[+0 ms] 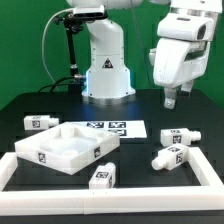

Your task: Assemble one leg

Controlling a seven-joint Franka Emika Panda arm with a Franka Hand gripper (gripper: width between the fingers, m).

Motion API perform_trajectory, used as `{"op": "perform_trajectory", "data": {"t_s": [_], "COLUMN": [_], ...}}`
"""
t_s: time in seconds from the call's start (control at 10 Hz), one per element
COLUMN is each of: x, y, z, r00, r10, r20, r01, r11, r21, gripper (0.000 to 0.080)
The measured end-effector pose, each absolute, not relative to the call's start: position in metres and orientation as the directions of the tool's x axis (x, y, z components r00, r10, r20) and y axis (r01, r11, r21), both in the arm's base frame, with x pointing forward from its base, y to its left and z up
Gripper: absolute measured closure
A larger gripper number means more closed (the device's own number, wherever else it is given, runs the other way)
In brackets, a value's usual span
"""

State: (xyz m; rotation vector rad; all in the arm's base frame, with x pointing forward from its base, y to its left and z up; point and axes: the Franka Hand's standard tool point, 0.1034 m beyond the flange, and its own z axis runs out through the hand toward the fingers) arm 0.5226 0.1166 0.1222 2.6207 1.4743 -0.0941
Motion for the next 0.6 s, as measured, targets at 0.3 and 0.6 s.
{"op": "perform_trajectory", "data": {"t_s": [0.3, 0.6], "x": [0.5225, 0.5247], "y": [0.1167, 0.1125], "z": [0.1220, 0.1219], "r00": [0.520, 0.533], "r10": [0.846, 0.838], "r20": [-0.119, -0.117], "r01": [0.854, 0.846], "r11": [-0.514, -0.526], "r21": [0.084, 0.088], "gripper": [0.0150, 0.0150]}}
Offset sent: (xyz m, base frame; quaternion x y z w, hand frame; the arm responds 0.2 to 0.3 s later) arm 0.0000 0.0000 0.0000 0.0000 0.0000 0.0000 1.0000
